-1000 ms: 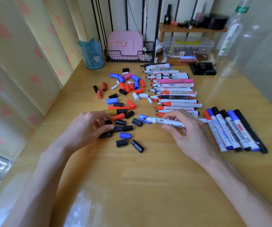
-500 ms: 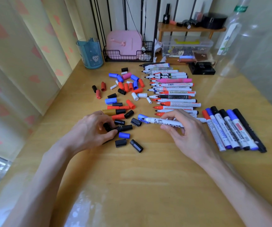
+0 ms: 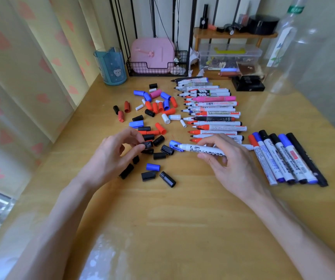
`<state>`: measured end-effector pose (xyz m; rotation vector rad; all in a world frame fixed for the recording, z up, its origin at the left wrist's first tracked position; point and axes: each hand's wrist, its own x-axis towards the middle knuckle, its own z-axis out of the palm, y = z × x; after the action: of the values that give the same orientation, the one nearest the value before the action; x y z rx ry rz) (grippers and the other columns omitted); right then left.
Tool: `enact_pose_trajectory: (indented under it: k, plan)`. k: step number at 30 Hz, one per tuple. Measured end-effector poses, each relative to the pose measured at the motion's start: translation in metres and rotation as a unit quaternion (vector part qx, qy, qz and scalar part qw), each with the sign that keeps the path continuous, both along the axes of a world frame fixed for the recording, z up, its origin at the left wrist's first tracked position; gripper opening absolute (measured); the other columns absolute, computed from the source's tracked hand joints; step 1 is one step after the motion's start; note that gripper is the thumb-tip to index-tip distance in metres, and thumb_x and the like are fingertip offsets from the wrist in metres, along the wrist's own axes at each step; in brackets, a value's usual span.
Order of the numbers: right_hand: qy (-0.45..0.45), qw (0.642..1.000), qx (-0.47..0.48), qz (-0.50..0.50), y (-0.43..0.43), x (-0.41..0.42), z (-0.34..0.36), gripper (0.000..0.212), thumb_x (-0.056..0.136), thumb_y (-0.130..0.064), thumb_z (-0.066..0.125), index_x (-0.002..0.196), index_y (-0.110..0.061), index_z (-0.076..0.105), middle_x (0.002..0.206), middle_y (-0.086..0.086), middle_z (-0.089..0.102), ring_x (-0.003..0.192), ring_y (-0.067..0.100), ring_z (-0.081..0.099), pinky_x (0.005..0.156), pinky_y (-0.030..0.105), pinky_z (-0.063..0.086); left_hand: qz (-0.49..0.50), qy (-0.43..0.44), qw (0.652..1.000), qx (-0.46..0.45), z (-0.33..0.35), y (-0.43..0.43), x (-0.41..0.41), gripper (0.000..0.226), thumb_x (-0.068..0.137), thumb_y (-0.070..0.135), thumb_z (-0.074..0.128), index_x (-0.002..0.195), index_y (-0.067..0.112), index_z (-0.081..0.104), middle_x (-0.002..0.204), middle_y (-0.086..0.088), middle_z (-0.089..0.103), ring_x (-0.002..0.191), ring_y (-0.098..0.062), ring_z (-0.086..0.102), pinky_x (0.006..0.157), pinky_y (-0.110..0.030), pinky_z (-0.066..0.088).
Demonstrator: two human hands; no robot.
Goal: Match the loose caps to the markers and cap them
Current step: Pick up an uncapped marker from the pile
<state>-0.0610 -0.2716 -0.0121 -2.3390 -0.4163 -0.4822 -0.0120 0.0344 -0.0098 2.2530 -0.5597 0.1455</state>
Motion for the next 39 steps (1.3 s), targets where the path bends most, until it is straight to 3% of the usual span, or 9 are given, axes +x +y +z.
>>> enact_pose_trajectory:
  k: [4, 9, 11, 23, 26, 30, 32, 35, 39]
  plan:
    - [0.002, 1.000, -0.003, 0.013, -0.001, 0.001, -0.001, 0.019, 0.097, -0.016, 0.072, 0.116, -0.020, 0.072, 0.108, -0.016, 0.064, 0.090, -0.013, 0.053, 0.077, 0.006, 0.036, 0.031, -0.004, 0.998, -0.046, 0.002, 0.000, 0.001, 0.018, 0.093, 0.028, 0.076, 0.109, 0.022, 0.071, 0.099, 0.007, 0.076, 0.093, -0.016, 0.071, 0.073, -0.046, 0.054]
    - [-0.002, 0.999, 0.004, 0.036, 0.000, 0.003, -0.005, 0.022, 0.099, -0.014, 0.069, 0.120, -0.020, 0.072, 0.110, -0.016, 0.064, 0.101, 0.000, 0.058, 0.081, 0.011, 0.037, 0.007, 0.029, 0.996, -0.085, 0.002, -0.009, -0.002, 0.023, 0.086, 0.033, 0.078, 0.106, 0.021, 0.077, 0.102, 0.014, 0.077, 0.084, -0.015, 0.068, 0.077, -0.044, 0.052]
    - [-0.003, 0.999, 0.008, 0.042, 0.000, 0.003, -0.005, 0.022, 0.099, -0.013, 0.069, 0.120, -0.020, 0.072, 0.112, -0.015, 0.064, 0.104, 0.003, 0.059, 0.083, 0.011, 0.036, -0.015, 0.038, 0.995, -0.092, 0.001, -0.016, -0.005, 0.022, 0.085, 0.032, 0.078, 0.105, 0.024, 0.077, 0.102, 0.006, 0.077, 0.084, -0.018, 0.068, 0.079, -0.042, 0.052]
    - [-0.007, 0.999, -0.003, 0.043, 0.000, 0.002, -0.004, 0.022, 0.098, -0.013, 0.070, 0.119, -0.020, 0.073, 0.108, -0.014, 0.063, 0.099, 0.002, 0.057, 0.080, 0.010, 0.036, -0.044, 0.036, 0.993, -0.100, -0.001, -0.030, -0.011, 0.024, 0.088, 0.028, 0.078, 0.111, 0.022, 0.078, 0.087, 0.003, 0.072, 0.076, -0.012, 0.061, 0.076, -0.039, 0.052]
    - [-0.013, 0.999, -0.007, 0.048, 0.001, 0.002, -0.005, 0.022, 0.098, -0.016, 0.070, 0.119, -0.020, 0.074, 0.106, -0.015, 0.061, 0.098, -0.003, 0.055, 0.080, 0.009, 0.035, -0.051, 0.034, 0.994, -0.092, -0.004, -0.034, -0.012, 0.025, 0.090, 0.030, 0.078, 0.113, 0.023, 0.078, 0.084, 0.001, 0.070, 0.074, -0.020, 0.059, 0.075, -0.041, 0.051]
    - [-0.016, 0.998, -0.007, 0.059, 0.002, 0.001, -0.007, 0.024, 0.098, -0.018, 0.071, 0.121, -0.021, 0.075, 0.106, -0.008, 0.063, 0.102, 0.008, 0.061, 0.085, 0.019, 0.044, -0.035, -0.007, 0.998, -0.049, -0.007, -0.041, -0.016, 0.026, 0.095, 0.046, 0.070, 0.116, 0.033, 0.078, 0.094, 0.007, 0.077, 0.080, -0.024, 0.065, 0.076, -0.042, 0.052]
    - [-0.023, 0.998, -0.004, 0.062, 0.002, 0.002, -0.007, 0.023, 0.098, -0.017, 0.071, 0.121, -0.020, 0.075, 0.105, -0.006, 0.063, 0.101, 0.013, 0.062, 0.087, 0.031, 0.049, -0.030, -0.058, 0.998, 0.001, -0.007, -0.042, -0.017, 0.029, 0.098, 0.048, 0.066, 0.117, 0.030, 0.078, 0.092, 0.009, 0.075, 0.077, -0.014, 0.063, 0.072, -0.035, 0.053]
    - [-0.037, 0.998, -0.001, 0.058, 0.003, 0.001, -0.007, 0.024, 0.097, -0.015, 0.072, 0.120, -0.018, 0.076, 0.104, -0.005, 0.064, 0.101, 0.014, 0.063, 0.087, 0.034, 0.050, -0.029, -0.114, 0.992, 0.034, -0.006, -0.047, -0.018, 0.025, 0.099, 0.040, 0.067, 0.116, 0.023, 0.077, 0.084, 0.010, 0.066, 0.072, 0.004, 0.051, 0.065, -0.019, 0.042]
    - [-0.051, 0.997, 0.008, 0.050, 0.004, -0.001, -0.007, 0.024, 0.098, -0.015, 0.071, 0.122, -0.016, 0.076, 0.102, -0.005, 0.066, 0.095, 0.014, 0.064, 0.082, 0.033, 0.051, -0.016, -0.142, 0.990, 0.014, -0.006, -0.054, -0.021, 0.022, 0.099, 0.037, 0.068, 0.111, 0.021, 0.076, 0.084, 0.012, 0.063, 0.072, -0.002, 0.051, 0.066, -0.030, 0.049]
